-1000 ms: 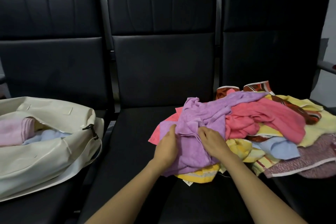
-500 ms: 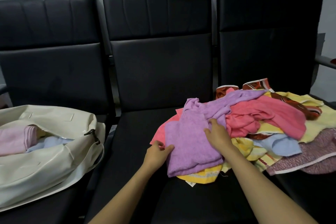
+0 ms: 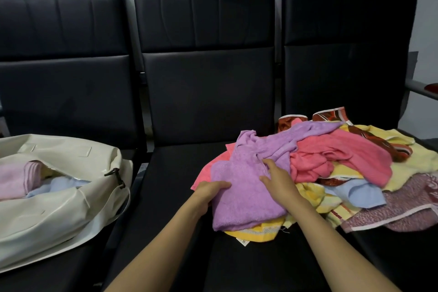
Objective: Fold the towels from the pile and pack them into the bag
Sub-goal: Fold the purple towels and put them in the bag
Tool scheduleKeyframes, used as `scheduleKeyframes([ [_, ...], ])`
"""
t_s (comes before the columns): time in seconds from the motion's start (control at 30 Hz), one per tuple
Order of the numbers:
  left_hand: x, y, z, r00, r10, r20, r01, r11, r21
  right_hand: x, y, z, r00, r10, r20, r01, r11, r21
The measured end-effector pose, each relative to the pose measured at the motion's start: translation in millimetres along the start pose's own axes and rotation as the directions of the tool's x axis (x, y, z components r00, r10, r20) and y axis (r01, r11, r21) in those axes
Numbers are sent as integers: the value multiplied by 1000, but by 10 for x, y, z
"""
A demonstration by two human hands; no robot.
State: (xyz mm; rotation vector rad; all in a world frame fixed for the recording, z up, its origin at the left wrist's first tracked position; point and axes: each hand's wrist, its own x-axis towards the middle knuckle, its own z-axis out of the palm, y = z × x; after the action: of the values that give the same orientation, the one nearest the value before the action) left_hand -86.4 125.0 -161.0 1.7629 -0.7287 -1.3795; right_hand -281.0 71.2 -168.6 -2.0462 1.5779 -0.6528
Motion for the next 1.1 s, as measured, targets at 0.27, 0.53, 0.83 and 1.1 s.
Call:
scheduleKeyframes([
  [0.27,-380,368,14,912,403,74,-410,901,145,13,-171,51,994,19,-108,-50,955,-291],
  [0.53,-798,803,-217,846,523,104,-532,811,243,-38,-369,268,918,285,277,-397,680,617],
  [0.83,-659,316,-842,939,330,-98,-327,944,40,-119,-579,270,892,-12,451,-437,227,870],
  [1.1,-618,34,-1161,888,442,125,-459,841,286,-202,-591,227,938,-198,284,-38,757,652],
])
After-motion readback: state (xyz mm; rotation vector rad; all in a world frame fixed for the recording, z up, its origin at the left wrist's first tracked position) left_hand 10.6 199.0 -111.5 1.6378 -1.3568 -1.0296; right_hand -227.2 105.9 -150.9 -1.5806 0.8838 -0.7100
